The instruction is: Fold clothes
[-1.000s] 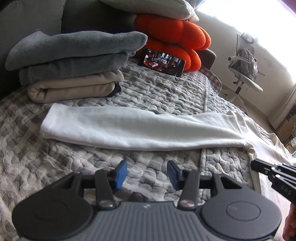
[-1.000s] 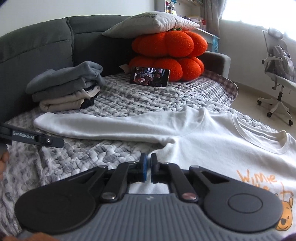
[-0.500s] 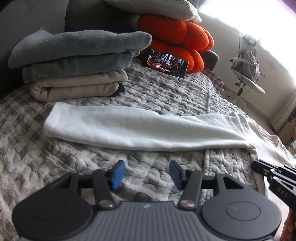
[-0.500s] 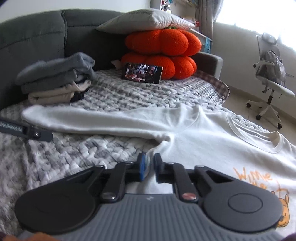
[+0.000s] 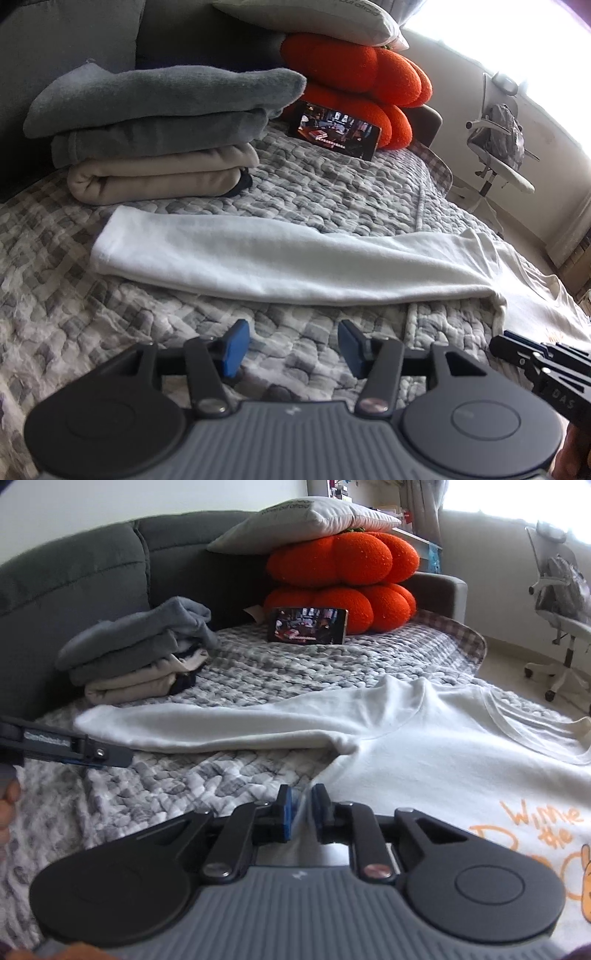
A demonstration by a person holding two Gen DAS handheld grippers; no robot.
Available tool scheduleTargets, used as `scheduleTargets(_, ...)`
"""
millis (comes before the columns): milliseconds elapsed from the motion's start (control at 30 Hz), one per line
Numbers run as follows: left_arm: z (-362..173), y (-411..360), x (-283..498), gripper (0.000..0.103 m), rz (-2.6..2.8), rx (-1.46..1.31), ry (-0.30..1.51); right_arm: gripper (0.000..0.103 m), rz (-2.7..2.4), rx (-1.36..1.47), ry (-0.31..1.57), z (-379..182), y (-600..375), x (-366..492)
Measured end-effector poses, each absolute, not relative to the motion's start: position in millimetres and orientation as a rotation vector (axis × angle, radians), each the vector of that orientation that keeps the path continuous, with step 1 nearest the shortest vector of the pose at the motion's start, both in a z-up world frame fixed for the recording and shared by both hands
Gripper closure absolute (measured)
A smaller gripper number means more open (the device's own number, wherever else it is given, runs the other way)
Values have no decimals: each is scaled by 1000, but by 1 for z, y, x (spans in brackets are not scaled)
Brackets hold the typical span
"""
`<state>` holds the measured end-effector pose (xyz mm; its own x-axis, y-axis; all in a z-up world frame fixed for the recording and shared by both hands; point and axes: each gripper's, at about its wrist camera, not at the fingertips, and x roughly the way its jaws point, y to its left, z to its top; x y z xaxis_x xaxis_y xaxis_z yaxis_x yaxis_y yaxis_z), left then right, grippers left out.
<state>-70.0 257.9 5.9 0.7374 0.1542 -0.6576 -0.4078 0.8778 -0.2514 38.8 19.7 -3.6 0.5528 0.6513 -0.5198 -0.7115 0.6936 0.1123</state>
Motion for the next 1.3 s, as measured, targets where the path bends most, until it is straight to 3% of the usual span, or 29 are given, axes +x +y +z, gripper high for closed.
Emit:
scheduleTargets(133, 7, 252, -67, 49, 309, -383, 677, 65, 893, -95, 549, 0, 8, 30)
scheduleTargets(433, 11, 234, -65, 49, 278, -426, 680, 65, 854, -15, 586, 5, -48, 27)
scheduleTargets(767, 26, 178, -44, 49, 139, -429, 654, 64, 553, 218, 681, 1, -197, 43)
scheduleTargets(800, 25, 173, -42, 49, 131, -426, 655, 68, 520, 228, 677, 0, -213, 40)
scheduleTargets(833, 25, 168, -39, 49, 123, -422, 657, 64, 497, 242, 673, -1, -227, 36)
scheduleTargets(967, 24, 152, -33, 49, 100, -417, 666, 67, 440, 311, 657, -4, -272, 14)
scheduleTargets(1300, 17, 133, -57, 53, 68, -363, 678, 67, 433, 224, 592, -10, -285, -60)
